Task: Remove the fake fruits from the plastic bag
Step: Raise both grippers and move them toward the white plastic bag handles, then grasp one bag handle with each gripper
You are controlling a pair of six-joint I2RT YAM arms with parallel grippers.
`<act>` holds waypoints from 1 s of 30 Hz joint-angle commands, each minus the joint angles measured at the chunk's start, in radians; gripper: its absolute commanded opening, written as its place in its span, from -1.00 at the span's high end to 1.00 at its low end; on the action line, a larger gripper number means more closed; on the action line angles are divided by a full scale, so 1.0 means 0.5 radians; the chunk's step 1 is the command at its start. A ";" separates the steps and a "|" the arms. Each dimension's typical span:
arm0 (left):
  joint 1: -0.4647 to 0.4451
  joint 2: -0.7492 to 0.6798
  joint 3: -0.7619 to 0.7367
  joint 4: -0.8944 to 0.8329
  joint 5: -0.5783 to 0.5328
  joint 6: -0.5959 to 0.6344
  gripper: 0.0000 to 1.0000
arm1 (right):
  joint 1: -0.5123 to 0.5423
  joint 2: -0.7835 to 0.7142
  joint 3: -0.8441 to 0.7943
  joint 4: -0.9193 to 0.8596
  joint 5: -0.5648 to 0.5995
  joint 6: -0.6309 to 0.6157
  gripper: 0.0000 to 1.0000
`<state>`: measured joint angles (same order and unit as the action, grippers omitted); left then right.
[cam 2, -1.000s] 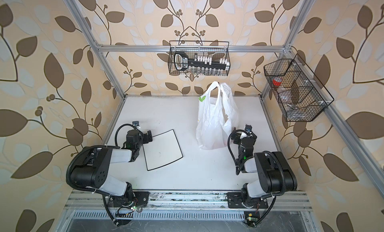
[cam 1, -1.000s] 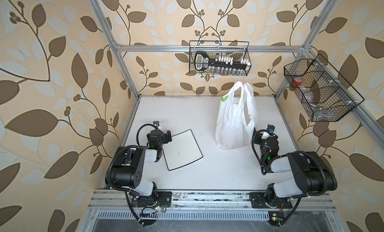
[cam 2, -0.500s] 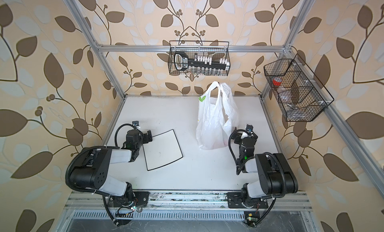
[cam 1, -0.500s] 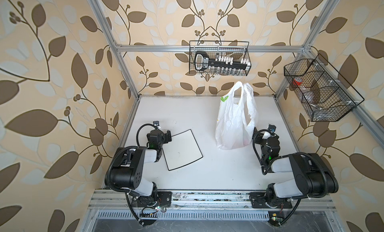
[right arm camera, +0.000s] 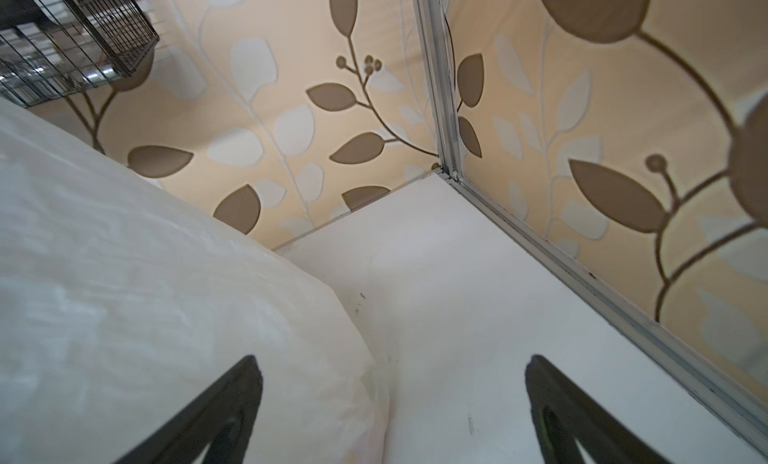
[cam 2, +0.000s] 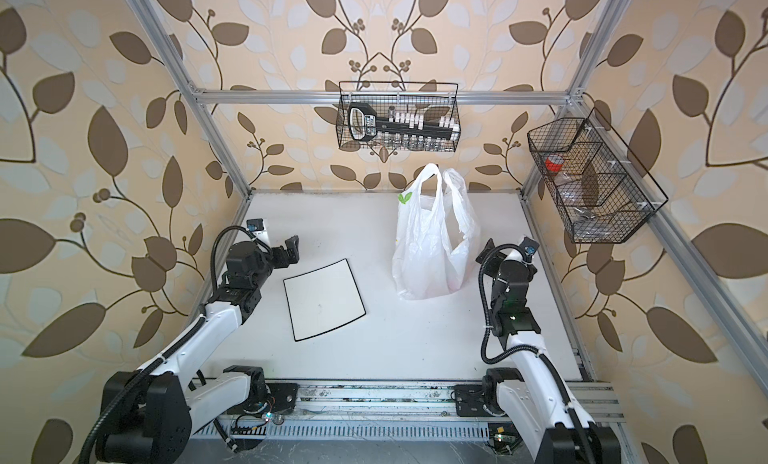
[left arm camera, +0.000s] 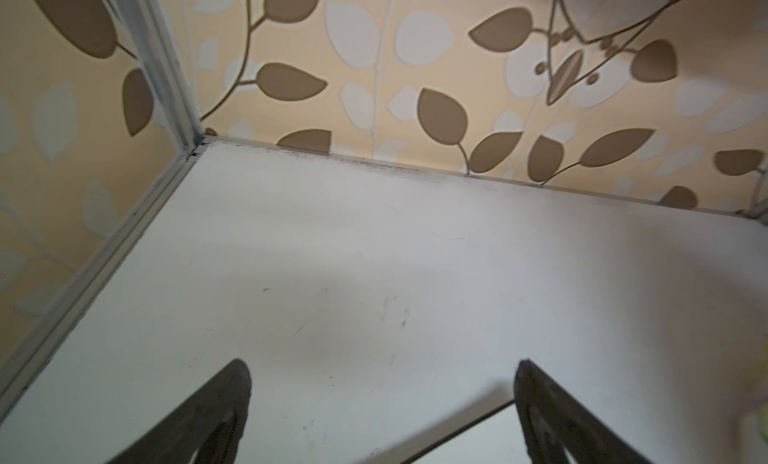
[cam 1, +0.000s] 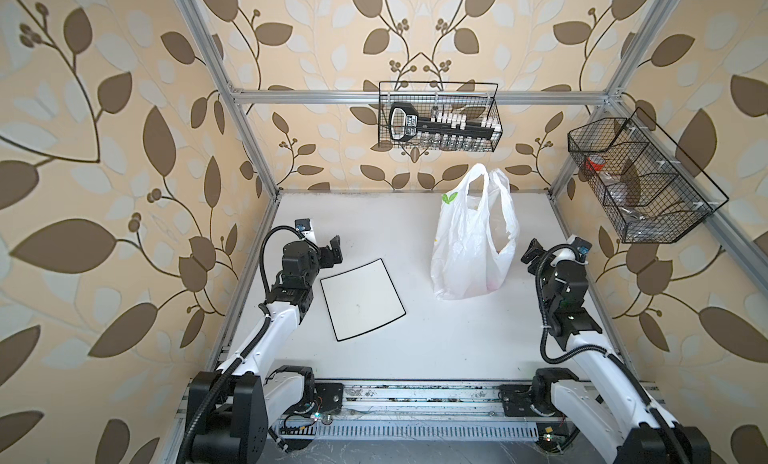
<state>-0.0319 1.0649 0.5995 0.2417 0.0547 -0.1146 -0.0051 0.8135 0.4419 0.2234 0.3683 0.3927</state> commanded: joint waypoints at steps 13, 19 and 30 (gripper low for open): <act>-0.451 0.199 0.897 -0.682 1.171 -0.379 -0.80 | -0.007 -0.202 0.758 -0.802 -1.077 0.164 -0.98; -0.790 0.355 1.104 -0.615 1.138 -0.188 -0.82 | -0.007 0.202 1.264 -1.043 -1.435 -0.051 -0.94; -1.021 1.140 2.153 -0.934 1.013 0.083 -0.80 | 0.053 0.657 1.719 -1.131 -1.444 -0.399 -0.85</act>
<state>-0.5262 1.5780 1.5616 -0.1692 0.5644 -0.1390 0.0128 1.1107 1.2545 -0.3111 -0.3485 0.2516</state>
